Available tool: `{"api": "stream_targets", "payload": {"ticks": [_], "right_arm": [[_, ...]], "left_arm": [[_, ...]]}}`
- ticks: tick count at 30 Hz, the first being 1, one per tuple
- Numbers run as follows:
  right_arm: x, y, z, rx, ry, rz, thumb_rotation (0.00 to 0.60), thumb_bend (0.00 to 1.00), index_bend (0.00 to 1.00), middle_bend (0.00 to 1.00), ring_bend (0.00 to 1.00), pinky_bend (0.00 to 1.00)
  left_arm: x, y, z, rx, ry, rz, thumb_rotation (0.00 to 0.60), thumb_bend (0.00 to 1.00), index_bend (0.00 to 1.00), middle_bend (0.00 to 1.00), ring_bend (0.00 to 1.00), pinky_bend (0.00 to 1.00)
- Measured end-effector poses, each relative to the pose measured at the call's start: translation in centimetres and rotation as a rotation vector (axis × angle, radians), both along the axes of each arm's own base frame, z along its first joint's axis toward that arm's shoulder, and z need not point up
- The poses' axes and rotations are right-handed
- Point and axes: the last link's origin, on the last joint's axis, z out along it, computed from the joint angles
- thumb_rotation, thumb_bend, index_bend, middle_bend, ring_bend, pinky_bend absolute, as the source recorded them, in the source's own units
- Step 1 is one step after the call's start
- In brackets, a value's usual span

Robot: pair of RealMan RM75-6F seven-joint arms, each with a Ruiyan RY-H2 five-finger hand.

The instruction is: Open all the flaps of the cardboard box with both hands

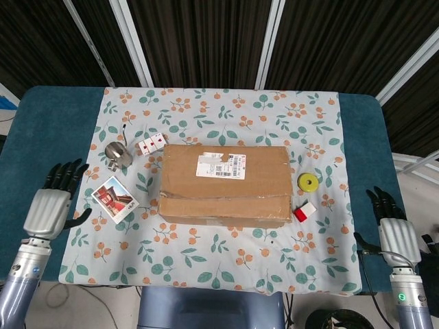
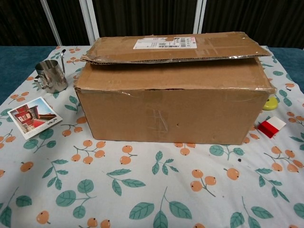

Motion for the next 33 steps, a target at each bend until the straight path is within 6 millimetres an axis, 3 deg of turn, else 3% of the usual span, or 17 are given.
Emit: {"api": "stream_targets", "payload": {"ticks": [8,16,22,26,33], "right_arm": [[-0.4,-0.3,0.4,-0.019,-0.041,-0.038,0.600,0.30,0.00,0.00,0.00,0.22],[-0.7,-0.5,0.5,-0.026,-0.073,-0.063,0.600,0.30,0.00,0.00,0.00,0.22],[-0.7,-0.5,0.5,-0.028,-0.088,-0.071,0.600,0.30,0.00,0.00,0.00,0.22],[-0.7,-0.5,0.5,-0.028,-0.092,-0.074,0.600,0.30,0.00,0.00,0.00,0.22],[-0.7,-0.5,0.5,-0.029,-0.095,-0.078,0.600,0.30,0.00,0.00,0.00,0.22]], "left_arm": [[6.7,3.5,-3.3,-0.082,0.011,-0.082,0.600,0.26,0.00,0.00,0.00,0.00],[10.9,4.3,-6.7,-0.154,0.003,-0.145,0.600,0.27,0.00,0.00,0.00,0.00],[13.0,5.1,-8.9,-0.181,0.015,-0.186,0.600,0.33,0.00,0.00,0.00,0.00],[13.8,5.5,-9.5,-0.181,0.026,-0.207,0.600,0.40,0.00,0.00,0.00,0.00],[16.5,7.0,-8.8,-0.110,0.007,-0.293,0.600,0.40,0.00,0.00,0.00,0.00]]}}
